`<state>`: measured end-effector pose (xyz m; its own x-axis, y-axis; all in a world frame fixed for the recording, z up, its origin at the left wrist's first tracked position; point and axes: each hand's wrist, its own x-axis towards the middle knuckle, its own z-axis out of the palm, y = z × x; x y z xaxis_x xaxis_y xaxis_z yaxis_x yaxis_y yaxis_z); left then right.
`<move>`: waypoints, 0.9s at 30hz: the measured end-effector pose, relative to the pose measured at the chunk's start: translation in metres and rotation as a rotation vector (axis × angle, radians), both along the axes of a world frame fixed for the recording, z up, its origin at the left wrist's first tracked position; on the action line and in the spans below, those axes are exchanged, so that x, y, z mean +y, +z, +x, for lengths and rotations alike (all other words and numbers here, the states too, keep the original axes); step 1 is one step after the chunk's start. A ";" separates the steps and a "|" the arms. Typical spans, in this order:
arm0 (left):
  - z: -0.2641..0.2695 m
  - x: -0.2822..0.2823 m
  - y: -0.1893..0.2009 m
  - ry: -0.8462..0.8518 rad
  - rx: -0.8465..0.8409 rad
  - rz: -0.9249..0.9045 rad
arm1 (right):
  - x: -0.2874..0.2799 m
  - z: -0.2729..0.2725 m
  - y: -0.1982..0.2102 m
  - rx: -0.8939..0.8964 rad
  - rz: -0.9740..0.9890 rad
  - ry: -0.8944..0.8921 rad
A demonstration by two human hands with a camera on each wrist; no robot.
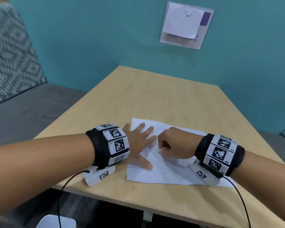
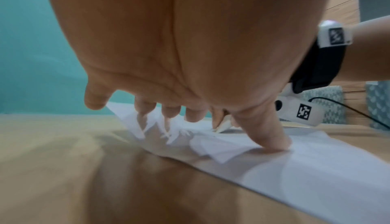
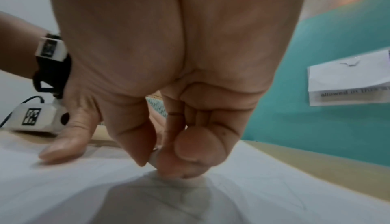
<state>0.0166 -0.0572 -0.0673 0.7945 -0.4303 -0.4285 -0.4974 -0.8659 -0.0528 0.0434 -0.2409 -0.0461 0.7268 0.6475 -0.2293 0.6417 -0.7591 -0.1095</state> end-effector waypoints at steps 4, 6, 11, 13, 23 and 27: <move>-0.011 0.012 -0.002 -0.031 0.080 -0.002 | -0.002 0.001 -0.001 0.018 0.015 -0.005; -0.013 0.018 -0.005 -0.040 0.086 -0.017 | -0.001 -0.001 -0.001 0.017 0.027 0.009; -0.012 0.020 -0.010 -0.045 0.083 -0.035 | 0.007 -0.031 -0.002 0.085 0.052 0.091; -0.013 0.019 -0.009 -0.050 0.077 -0.016 | 0.011 -0.050 -0.003 0.173 0.074 0.139; -0.011 0.017 -0.011 -0.019 0.100 -0.042 | 0.018 -0.049 -0.002 0.215 0.089 0.182; -0.010 0.017 -0.012 -0.030 0.086 -0.027 | 0.013 -0.026 0.002 0.108 0.073 0.079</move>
<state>0.0070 -0.0400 -0.0795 0.7418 -0.4656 -0.4827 -0.5248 -0.8511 0.0144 0.0173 -0.2282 -0.0445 0.6466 0.7194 -0.2537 0.6806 -0.6942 -0.2340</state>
